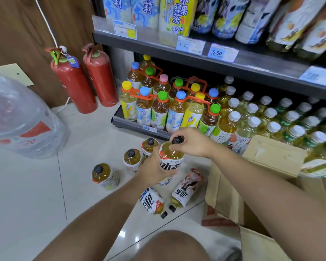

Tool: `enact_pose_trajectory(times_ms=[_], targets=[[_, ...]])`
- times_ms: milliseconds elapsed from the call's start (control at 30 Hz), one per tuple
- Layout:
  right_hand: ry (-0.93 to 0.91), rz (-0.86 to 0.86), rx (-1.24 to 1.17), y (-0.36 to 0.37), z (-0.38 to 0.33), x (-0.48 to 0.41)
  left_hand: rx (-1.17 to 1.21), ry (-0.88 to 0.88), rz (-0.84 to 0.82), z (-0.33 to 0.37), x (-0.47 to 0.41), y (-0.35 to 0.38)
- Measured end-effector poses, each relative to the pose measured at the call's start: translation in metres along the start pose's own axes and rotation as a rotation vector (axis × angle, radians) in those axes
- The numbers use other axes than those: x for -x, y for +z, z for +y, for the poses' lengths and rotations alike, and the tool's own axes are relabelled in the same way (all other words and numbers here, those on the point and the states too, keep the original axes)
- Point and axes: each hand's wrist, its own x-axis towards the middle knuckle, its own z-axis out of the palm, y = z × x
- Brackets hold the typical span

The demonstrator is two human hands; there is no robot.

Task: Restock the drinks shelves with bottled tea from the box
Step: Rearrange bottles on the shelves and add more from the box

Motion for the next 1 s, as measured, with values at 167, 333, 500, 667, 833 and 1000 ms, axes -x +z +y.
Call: enact_pose_trajectory(times_ms=[167, 333, 500, 667, 833, 1000], targets=[[0.041, 0.078, -0.268, 0.012, -0.012, 0.015, 0.039, -0.049, 0.203, 0.008, 0.028, 0.000], [0.223, 0.200, -0.164, 0.066, 0.017, 0.024, -0.020, -0.159, 0.226, -0.021, 0.050, -0.006], [0.470, -0.268, 0.578, 0.144, 0.071, 0.044, -0.035, -0.199, 0.188, -0.056, 0.063, -0.011], [0.504, -0.234, 1.093, 0.200, 0.111, 0.054, -0.053, -0.170, 0.184, -0.081, 0.063, -0.018], [0.391, -0.431, 1.094, 0.218, 0.148, 0.027, -0.033, -0.197, 0.161, -0.104, 0.058, -0.017], [0.284, -0.470, 1.179, 0.214, 0.169, 0.000, -0.027, -0.185, 0.116, -0.116, 0.051, -0.017]])
